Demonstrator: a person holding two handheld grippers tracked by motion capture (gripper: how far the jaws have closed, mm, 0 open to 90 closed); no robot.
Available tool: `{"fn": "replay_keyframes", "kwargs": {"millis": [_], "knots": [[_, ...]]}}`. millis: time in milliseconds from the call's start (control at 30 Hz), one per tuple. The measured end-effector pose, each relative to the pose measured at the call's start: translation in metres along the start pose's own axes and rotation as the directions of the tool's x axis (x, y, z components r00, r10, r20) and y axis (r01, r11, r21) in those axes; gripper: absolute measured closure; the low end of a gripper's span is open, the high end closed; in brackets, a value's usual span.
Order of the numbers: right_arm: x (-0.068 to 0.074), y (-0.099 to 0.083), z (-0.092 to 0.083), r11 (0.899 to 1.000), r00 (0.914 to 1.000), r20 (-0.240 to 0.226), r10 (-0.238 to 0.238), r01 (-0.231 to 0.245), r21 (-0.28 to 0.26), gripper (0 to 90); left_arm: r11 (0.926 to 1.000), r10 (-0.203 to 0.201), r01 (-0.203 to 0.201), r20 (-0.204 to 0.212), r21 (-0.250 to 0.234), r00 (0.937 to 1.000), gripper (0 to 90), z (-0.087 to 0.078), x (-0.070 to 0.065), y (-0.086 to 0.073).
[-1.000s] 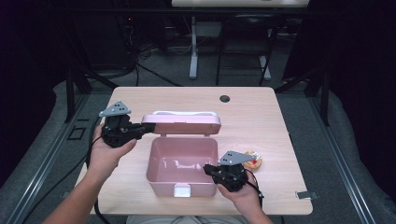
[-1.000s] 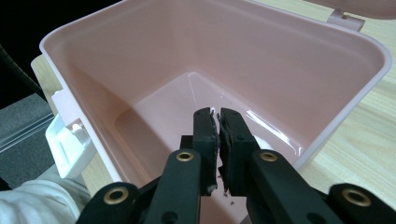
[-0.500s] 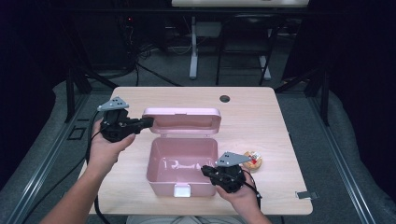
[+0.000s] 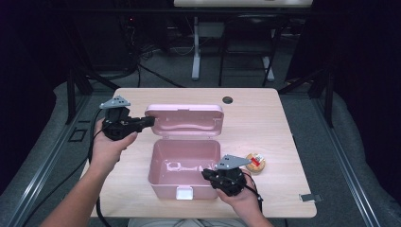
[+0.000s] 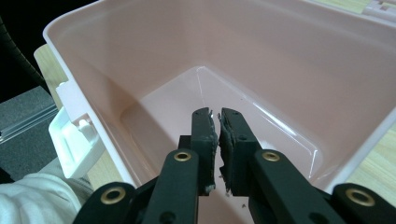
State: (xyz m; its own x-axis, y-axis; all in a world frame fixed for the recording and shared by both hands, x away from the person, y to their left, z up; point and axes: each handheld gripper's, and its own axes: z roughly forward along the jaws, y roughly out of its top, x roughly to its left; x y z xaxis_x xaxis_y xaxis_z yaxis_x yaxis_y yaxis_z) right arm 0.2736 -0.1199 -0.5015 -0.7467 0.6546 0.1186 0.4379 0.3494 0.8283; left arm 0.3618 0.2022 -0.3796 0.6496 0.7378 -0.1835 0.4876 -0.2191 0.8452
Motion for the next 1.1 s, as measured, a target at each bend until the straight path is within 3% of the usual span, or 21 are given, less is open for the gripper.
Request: {"fn": "replay_keyframes", "kwargs": {"millis": [700, 900, 1100], "knots": [[0.002, -0.001, 0.003, 1.000, 0.9999, -0.003, -0.010, 0.010, 0.002, 83.4, 0.9996, -0.028, 0.028, -0.022, 0.010, 0.9994, 83.5, 0.006, 0.011, -0.007], [0.003, -0.002, 0.003, 1.000, 0.9998, 0.008, -0.019, 0.019, 0.003, 85.0, 0.9995, -0.027, 0.027, -0.015, 0.013, 0.9995, 75.6, 0.009, 0.008, -0.017], [0.002, -0.002, 0.003, 1.000, 0.9998, 0.008, -0.021, 0.021, 0.002, 85.7, 0.9996, -0.017, 0.017, -0.003, 0.021, 0.9999, 65.3, 0.014, 0.004, -0.038]]}}
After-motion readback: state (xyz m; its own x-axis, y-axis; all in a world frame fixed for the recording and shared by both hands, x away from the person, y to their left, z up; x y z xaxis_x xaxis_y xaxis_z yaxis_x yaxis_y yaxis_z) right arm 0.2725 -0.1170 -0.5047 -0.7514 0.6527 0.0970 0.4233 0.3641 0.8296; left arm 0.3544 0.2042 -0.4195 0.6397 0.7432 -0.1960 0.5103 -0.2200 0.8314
